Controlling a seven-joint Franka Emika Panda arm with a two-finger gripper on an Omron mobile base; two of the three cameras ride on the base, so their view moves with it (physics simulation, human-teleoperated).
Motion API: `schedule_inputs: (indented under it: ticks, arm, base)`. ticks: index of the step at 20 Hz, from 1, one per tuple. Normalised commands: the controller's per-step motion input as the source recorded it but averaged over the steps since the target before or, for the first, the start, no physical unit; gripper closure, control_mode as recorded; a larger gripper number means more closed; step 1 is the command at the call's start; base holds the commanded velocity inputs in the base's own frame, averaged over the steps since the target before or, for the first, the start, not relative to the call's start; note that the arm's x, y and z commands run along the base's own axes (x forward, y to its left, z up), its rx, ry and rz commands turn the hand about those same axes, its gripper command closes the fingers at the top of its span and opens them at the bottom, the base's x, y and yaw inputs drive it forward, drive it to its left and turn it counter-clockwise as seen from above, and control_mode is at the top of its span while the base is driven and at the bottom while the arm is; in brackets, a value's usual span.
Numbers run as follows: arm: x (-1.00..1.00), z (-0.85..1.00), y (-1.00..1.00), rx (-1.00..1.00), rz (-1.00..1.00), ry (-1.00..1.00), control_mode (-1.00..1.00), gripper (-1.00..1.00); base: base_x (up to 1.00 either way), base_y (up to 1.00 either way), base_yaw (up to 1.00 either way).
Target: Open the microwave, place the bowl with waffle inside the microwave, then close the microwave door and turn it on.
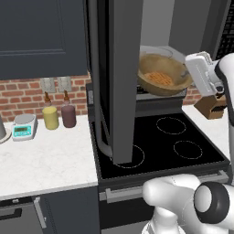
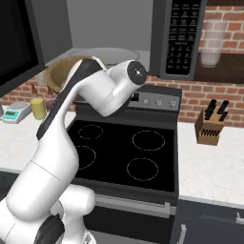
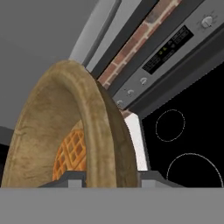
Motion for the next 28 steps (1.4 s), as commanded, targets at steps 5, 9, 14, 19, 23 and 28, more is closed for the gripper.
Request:
schedule_inputs:
  ticks: [5,9,14,19,23,28]
  arm:
    - [0.41,0.36,-0.12,0.05,-0.01,0.01,-1.00,1.00]
    - [0.49,0.35,-0.10,0.04,-0.03,0.00,-1.00,1.00]
    - [0.50,0.27,-0.06,0.01,-0.05,0.03,-1.00,1.00]
    - [0.48,0.18,-0.05,0.00,-0.07,0.02,-1.00,1.00]
    - [0.46,0.08,0.00,0.00,-0.10,0.01,-1.00,1.00]
    - [0.47,0.04,0.00,0.00,-0.09,0.00,-1.00,1.00]
  base:
    - [0.00,0.00,0.00]
    - [0.00,0.00,0.00]
    - [0.00,0.00,0.00]
    - [0.00,0.00,0.00]
    - [0.00,0.00,0.00]
    - [0.00,0.00,0.00]
